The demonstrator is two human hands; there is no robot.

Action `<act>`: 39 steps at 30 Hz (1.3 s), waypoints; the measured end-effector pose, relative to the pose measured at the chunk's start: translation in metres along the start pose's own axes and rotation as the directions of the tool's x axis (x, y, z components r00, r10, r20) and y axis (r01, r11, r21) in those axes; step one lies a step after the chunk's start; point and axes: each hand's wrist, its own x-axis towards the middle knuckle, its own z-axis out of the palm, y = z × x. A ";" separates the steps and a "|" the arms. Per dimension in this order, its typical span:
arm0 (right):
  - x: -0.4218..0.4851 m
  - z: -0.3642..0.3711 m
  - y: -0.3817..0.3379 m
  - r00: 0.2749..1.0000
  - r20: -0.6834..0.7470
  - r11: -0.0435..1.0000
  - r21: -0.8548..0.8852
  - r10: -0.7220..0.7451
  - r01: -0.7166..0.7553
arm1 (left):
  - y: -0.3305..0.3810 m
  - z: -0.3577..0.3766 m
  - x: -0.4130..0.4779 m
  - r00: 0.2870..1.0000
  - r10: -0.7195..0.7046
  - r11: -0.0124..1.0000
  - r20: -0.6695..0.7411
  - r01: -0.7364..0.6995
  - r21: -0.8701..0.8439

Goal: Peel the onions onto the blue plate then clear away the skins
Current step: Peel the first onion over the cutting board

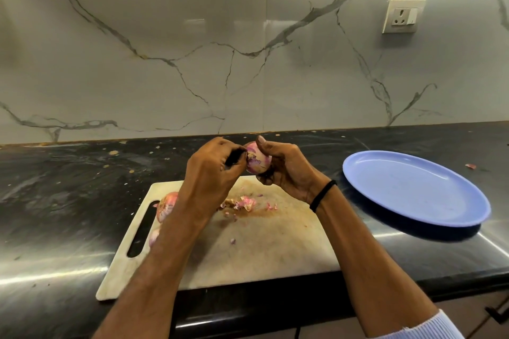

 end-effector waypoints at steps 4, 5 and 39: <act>-0.002 0.004 0.000 1.000 0.030 1.000 -0.029 0.002 -0.002 | 0.002 0.002 -0.001 0.998 -0.062 0.998 0.010 0.062 0.023; -0.002 0.005 0.000 0.999 0.039 1.000 -0.028 0.001 0.000 | 0.003 0.001 -0.001 0.997 -0.081 0.997 0.011 0.080 0.015; 0.005 0.004 -0.003 0.981 0.068 0.923 0.355 -0.182 0.147 | 0.012 -0.002 0.004 0.722 -0.691 0.642 0.035 0.635 -0.430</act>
